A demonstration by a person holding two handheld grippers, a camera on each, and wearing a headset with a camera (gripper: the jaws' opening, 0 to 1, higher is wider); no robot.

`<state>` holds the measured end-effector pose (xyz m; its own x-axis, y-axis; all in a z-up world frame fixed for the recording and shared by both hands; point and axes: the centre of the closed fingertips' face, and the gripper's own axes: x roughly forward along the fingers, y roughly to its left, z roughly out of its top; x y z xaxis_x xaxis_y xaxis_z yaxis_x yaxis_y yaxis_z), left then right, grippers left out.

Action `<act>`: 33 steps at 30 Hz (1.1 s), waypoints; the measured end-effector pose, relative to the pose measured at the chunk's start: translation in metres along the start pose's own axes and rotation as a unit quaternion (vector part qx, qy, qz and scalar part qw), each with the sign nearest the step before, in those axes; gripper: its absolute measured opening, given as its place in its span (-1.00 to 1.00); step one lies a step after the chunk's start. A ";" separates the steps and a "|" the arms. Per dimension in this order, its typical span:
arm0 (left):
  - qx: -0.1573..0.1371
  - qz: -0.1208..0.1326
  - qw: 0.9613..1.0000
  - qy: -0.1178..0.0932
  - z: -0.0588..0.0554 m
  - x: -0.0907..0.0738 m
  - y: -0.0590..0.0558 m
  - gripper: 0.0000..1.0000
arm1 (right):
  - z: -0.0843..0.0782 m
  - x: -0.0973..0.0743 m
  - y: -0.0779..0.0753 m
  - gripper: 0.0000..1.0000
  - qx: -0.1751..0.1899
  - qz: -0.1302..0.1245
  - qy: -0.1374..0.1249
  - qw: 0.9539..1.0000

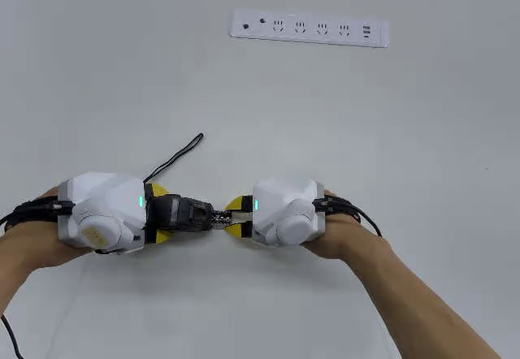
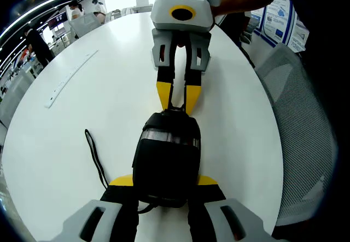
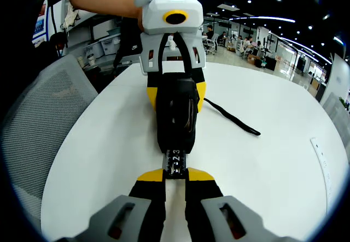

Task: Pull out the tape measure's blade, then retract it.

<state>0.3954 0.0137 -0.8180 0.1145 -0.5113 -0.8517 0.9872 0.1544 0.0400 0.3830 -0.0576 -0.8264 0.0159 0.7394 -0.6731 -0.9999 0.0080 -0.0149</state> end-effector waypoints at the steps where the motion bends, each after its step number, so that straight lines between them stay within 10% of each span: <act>1: 0.000 0.000 1.000 0.000 0.000 0.000 0.000 -0.37 | 0.000 0.000 0.000 -0.80 0.000 0.000 0.000 1.000; 33: -0.001 0.001 1.000 0.000 0.001 0.001 -0.001 -0.37 | -0.025 -0.029 0.003 -0.79 -0.004 -0.003 -0.002 1.000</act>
<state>0.3949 0.0124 -0.8187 0.1173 -0.5103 -0.8519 0.9867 0.1571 0.0418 0.3800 -0.0961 -0.8253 0.0227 0.7425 -0.6695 -0.9997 0.0081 -0.0250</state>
